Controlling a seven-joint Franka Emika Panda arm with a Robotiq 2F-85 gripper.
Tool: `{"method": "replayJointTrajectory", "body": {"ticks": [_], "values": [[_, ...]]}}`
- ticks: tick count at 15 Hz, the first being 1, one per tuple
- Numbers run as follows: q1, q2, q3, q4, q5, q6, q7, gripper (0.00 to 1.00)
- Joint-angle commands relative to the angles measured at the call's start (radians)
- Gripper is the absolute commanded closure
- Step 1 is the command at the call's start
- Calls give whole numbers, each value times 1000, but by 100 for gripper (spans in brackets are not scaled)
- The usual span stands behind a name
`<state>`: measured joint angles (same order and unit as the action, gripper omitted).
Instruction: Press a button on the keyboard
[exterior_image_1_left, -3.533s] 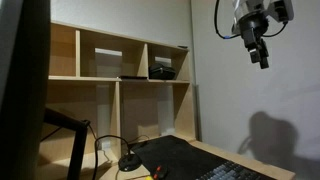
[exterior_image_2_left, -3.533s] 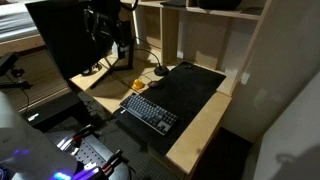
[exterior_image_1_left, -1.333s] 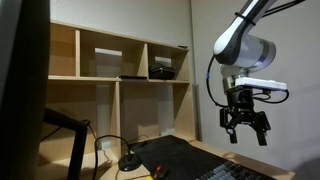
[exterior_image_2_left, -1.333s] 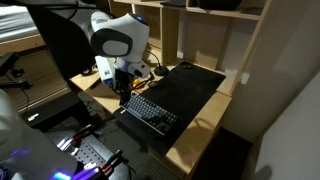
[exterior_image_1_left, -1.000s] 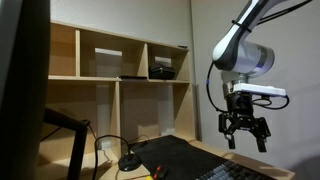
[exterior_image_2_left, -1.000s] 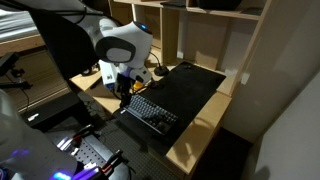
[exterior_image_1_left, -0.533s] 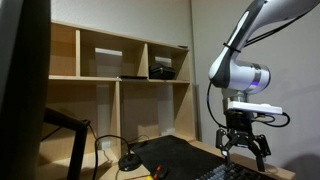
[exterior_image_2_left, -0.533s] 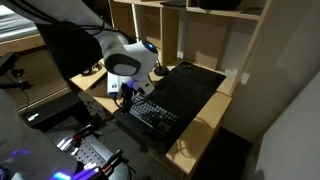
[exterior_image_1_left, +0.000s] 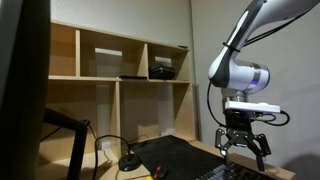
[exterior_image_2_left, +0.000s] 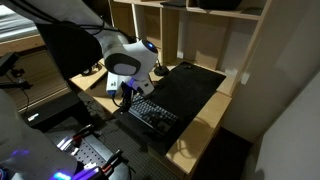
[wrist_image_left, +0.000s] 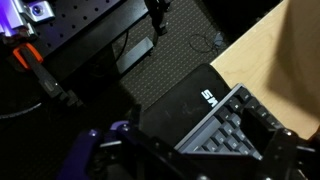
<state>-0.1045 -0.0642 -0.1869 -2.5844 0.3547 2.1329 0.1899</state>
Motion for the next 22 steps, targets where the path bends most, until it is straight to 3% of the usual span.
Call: {"method": "replayJointTrajectory", "body": {"ticks": [1, 2, 4, 5, 8, 9, 10, 12, 16, 18, 19, 22], "values": [[-16, -8, 20, -10, 23, 18, 92, 0], [-17, -8, 21, -7, 16, 4, 139, 0], [-11, -3, 8, 10, 163, -94, 55, 0], [-16, -1, 18, 1, 73, -40, 99, 0], [-15, -2, 17, 2, 141, -68, 75, 0], [-12, 104, 20, 77, 124, -131, 128, 0], [-13, 186, 19, 113, 137, -111, 165, 0], [-21, 271, 11, 150, 156, -141, 186, 0], [-34, 445, 12, 224, 218, -77, 225, 0], [-41, 447, 3, 215, 261, 5, 222, 0], [-26, 441, 9, 204, 221, -32, 220, 0], [-37, 453, 5, 218, 240, -11, 220, 0]]}}
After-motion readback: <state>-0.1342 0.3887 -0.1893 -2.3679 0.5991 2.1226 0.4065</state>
